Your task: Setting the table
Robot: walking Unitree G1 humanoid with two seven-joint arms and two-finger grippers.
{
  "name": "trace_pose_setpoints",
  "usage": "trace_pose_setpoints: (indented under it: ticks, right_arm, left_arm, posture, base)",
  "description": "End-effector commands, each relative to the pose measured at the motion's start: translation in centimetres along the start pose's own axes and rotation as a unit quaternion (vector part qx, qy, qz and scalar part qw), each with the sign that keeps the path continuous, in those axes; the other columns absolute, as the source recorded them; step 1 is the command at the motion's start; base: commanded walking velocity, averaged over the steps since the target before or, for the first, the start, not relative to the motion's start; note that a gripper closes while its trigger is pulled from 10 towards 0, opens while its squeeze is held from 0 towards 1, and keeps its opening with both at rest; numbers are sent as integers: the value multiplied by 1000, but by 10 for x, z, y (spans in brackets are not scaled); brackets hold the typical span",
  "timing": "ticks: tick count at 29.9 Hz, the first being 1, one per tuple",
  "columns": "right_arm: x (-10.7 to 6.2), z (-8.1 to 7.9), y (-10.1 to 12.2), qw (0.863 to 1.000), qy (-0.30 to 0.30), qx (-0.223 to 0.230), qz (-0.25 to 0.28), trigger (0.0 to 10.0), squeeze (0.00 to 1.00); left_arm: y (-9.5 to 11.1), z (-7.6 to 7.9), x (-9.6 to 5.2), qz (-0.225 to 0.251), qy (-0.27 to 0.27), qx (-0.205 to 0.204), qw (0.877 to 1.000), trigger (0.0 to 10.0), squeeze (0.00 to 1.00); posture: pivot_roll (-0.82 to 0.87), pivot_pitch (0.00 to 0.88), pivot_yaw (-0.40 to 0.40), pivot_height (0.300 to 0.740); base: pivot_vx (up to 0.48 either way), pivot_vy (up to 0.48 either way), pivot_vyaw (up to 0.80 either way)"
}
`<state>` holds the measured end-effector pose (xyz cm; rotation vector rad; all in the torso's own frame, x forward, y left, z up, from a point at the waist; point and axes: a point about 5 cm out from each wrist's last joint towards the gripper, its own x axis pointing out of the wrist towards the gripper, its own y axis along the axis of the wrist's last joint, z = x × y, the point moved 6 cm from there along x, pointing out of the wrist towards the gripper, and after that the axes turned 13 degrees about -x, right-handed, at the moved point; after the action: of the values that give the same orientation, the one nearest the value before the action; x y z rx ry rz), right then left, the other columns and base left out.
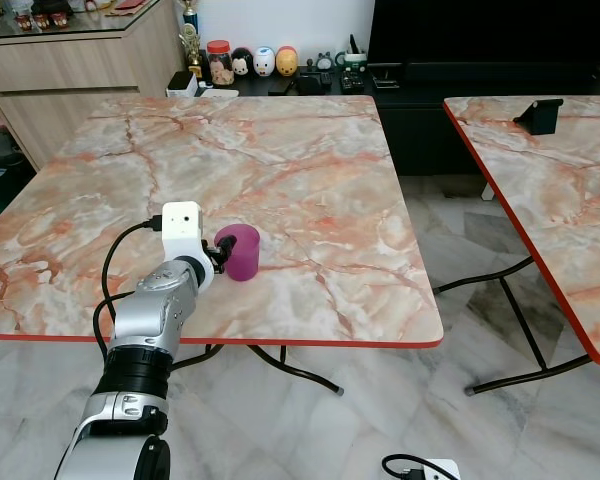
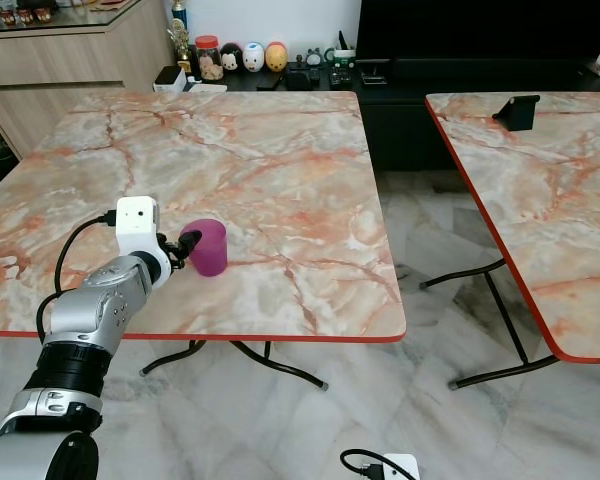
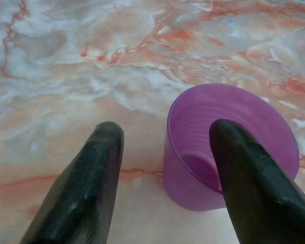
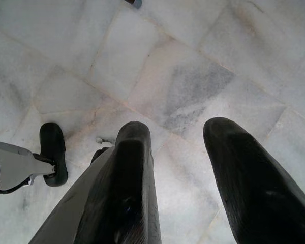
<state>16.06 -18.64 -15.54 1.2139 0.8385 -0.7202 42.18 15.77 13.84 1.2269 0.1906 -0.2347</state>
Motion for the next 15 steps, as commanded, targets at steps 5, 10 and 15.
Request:
trace_pose_setpoints:
  ticks: [5,10,15]
  right_arm:
    - [0,-4,-2,1000,7,0,-4,10000,0]
    - [0,-4,-2,1000,8,0,-5,10000,0]
    - [0,-5,-3,1000,9,1,-6,10000,0]
  left_arm:
    - [1,7,2,-8,-11,6,1000,9451,0]
    - [-1,8,2,-16,-15,9,1000,0,0]
    - [-4,10,2,-24,-20,13,999,0,0]
  posture:
    - [79,0,2,740]
    - [80,0,4,740]
    - [80,0,5,740]
  base:
    - [0,0,0]
    - [0,0,0]
    - [0,0,0]
